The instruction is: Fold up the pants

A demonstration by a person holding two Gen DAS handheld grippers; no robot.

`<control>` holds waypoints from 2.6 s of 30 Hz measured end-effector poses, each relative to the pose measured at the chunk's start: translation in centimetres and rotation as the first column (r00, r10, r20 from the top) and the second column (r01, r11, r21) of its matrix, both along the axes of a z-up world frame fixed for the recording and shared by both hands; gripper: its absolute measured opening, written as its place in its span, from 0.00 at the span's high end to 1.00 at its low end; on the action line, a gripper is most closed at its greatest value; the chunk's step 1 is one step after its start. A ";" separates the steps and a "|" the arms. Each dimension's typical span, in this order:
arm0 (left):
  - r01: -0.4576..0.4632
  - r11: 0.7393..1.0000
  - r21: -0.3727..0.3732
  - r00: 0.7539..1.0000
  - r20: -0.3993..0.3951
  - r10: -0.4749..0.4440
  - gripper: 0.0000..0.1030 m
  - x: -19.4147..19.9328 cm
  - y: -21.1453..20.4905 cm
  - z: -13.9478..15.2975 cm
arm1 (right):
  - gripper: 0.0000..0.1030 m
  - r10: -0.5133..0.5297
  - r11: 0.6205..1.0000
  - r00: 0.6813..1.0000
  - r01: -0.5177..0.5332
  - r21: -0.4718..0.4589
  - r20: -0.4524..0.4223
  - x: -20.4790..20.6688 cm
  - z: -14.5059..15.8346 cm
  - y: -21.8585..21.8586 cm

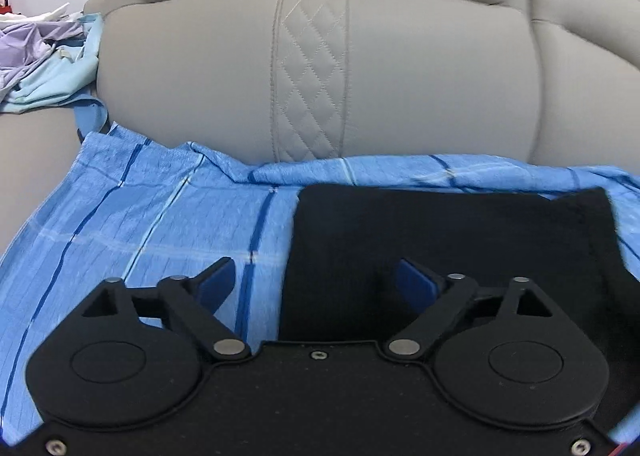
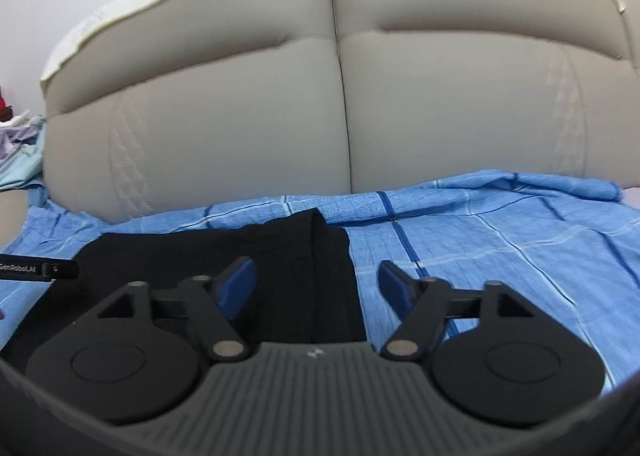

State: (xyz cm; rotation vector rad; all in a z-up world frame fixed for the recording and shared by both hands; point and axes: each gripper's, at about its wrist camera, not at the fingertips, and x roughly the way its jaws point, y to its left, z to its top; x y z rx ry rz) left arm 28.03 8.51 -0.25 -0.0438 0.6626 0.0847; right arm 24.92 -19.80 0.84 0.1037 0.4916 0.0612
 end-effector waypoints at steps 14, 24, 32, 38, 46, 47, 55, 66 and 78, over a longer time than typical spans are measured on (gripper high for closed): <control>0.034 0.999 0.001 0.999 0.001 -0.034 0.00 -13.3 -4.6 -2.1 | 0.05 0.041 0.991 0.999 -0.038 -0.126 0.026 -11.9 -2.9 4.0; 0.051 0.998 0.020 0.998 -0.030 -0.051 0.00 -13.7 -6.3 -4.3 | 0.00 0.060 0.983 0.998 -0.061 -0.175 -0.011 -13.1 -5.8 6.0; 0.053 0.998 0.032 0.998 0.017 -0.054 0.00 -13.4 -6.6 -4.8 | 0.00 0.070 0.982 0.997 -0.071 -0.175 -0.009 -13.1 -6.0 6.1; 0.063 0.997 0.034 0.997 0.035 -0.064 0.00 -13.5 -6.5 -5.0 | 0.00 0.080 0.982 0.997 -0.081 -0.170 -0.009 -13.0 -6.1 5.9; 0.061 0.998 0.034 0.997 0.043 -0.062 0.00 -13.7 -6.5 -5.1 | 0.00 0.086 0.982 0.996 -0.086 -0.168 -0.009 -13.0 -6.1 5.7; 0.061 0.998 0.034 0.997 0.042 -0.063 0.00 -13.7 -6.5 -5.1 | 0.00 0.086 0.982 0.996 -0.086 -0.168 -0.009 -13.0 -6.1 5.7; 0.075 0.996 0.039 0.996 0.040 -0.077 0.00 -13.8 -6.5 -5.1 | 0.00 0.086 0.982 0.996 -0.087 -0.167 -0.009 -13.0 -6.1 5.7; 0.075 0.996 0.039 0.996 0.041 -0.076 0.00 -13.8 -6.5 -5.2 | 0.00 0.086 0.982 0.996 -0.086 -0.168 -0.009 -13.0 -6.1 5.7; 0.076 0.996 0.039 0.996 0.042 -0.078 0.00 -13.8 -6.4 -5.2 | 0.00 0.086 0.982 0.996 -0.086 -0.167 -0.008 -13.0 -6.2 5.7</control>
